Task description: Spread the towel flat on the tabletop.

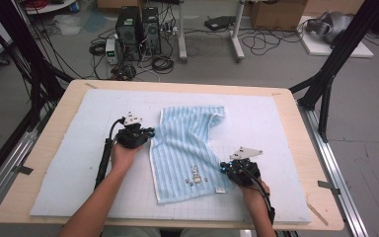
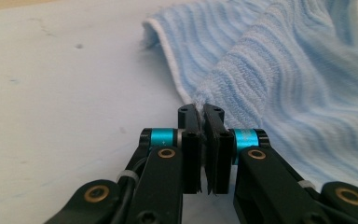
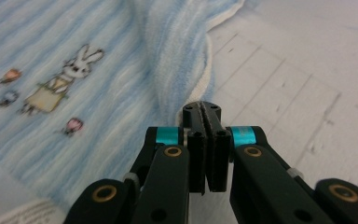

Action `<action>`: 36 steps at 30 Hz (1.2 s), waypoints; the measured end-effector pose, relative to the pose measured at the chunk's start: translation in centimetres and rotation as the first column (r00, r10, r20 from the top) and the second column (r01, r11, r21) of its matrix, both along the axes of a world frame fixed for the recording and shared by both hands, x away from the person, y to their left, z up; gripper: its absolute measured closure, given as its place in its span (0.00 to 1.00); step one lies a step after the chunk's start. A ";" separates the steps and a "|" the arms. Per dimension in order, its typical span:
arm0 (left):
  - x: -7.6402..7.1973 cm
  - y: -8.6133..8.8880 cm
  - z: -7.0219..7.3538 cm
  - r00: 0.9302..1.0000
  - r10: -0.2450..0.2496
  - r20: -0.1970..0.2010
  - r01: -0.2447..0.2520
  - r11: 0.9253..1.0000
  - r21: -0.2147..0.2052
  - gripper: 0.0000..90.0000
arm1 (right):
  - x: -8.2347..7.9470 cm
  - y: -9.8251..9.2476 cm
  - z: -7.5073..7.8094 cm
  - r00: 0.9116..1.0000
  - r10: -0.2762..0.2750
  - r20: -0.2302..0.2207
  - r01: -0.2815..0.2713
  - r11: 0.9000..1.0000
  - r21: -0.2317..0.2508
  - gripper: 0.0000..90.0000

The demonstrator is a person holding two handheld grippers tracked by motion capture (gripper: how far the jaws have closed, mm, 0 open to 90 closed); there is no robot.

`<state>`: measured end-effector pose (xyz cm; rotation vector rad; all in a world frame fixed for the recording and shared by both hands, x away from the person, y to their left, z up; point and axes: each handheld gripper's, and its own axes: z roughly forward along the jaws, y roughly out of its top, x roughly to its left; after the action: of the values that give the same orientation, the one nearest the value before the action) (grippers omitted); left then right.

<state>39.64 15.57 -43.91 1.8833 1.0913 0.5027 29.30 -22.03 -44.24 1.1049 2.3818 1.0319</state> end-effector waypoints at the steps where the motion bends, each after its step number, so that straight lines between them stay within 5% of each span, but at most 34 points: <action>1: 0.2 0.3 -0.2 1.000 0.014 -0.006 -0.014 1.000 -0.002 0.95 | -0.3 -0.1 0.0 1.000 0.005 -0.009 -0.005 1.000 0.007 0.99; 4: 0.4 0.8 -0.4 0.999 0.030 -0.028 -0.031 0.999 -0.022 0.94 | -1.2 -0.1 0.1 0.998 0.047 -0.040 -0.045 0.998 0.031 0.99; 6: 0.4 0.9 -0.4 0.998 0.048 -0.038 -0.050 0.998 -0.042 0.83 | -1.6 -0.3 0.3 0.998 0.057 -0.035 -0.055 0.998 0.038 0.83; 9: 0.4 1.2 -0.1 0.996 0.064 -0.070 -0.071 0.992 -0.104 0.53 | -1.1 -1.4 1.1 0.999 -0.013 0.046 0.007 0.992 0.123 0.68; 12: -0.2 1.4 0.3 0.998 0.050 -0.044 -0.055 0.992 -0.116 0.46 | 0.3 -1.9 1.7 0.991 -0.092 0.095 0.072 0.978 0.197 0.57; 16: -1.0 2.0 0.5 0.999 0.033 -0.012 -0.034 0.988 -0.151 0.47 | 3.2 -1.1 2.0 0.980 -0.163 0.117 0.141 0.974 0.180 0.48; 20: -1.7 2.4 0.2 1.000 0.014 -0.025 -0.018 0.986 -0.168 0.45 | 5.5 0.6 2.0 0.980 -0.136 0.148 0.119 0.986 0.120 0.53; 26: -2.5 3.1 0.5 1.000 0.006 0.020 -0.002 0.981 -0.196 0.38 | 8.3 3.0 0.6 0.994 -0.095 0.046 0.091 0.993 0.081 0.51; 29: -2.8 3.3 0.6 1.000 0.002 0.028 0.004 0.981 -0.194 0.36 | 8.8 4.5 0.1 0.998 -0.050 0.029 0.049 0.998 0.045 0.53; 33: -3.2 3.5 0.6 0.999 0.003 0.032 0.003 0.982 -0.188 0.36 | 9.2 5.1 -0.4 1.000 -0.018 -0.011 0.019 0.999 0.037 0.77; 36: -3.4 3.7 0.6 1.000 -0.001 0.019 0.004 0.983 -0.183 0.36 | 9.0 5.3 -0.2 1.000 0.017 0.016 -0.016 1.000 -0.016 0.95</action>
<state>36.21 19.23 -43.34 1.7160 1.0845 0.4040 38.31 -16.75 -44.44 1.0689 2.3861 1.0215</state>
